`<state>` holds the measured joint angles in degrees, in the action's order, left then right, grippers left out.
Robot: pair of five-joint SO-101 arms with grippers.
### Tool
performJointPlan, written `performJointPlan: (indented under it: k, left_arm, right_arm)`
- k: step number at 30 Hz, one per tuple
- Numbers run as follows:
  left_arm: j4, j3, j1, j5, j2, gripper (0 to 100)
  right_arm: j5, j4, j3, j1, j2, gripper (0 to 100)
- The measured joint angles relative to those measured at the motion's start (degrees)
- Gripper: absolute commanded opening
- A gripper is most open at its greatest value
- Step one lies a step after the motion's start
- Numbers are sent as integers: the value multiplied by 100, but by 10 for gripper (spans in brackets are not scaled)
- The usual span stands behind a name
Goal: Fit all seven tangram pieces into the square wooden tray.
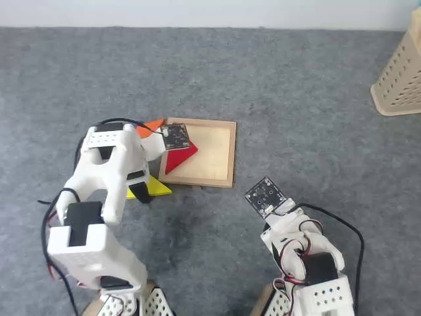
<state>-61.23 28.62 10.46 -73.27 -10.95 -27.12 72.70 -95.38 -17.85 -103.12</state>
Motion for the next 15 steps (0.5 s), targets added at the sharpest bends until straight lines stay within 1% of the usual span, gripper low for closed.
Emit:
performJointPlan:
  k: [9,15]
  left_arm:
    - [35,0,-79,0,0,315]
    - [44,0,97,18,0,313]
  right_arm:
    - [0,0,0,0,0,8]
    - [0,0,0,0,0,8]
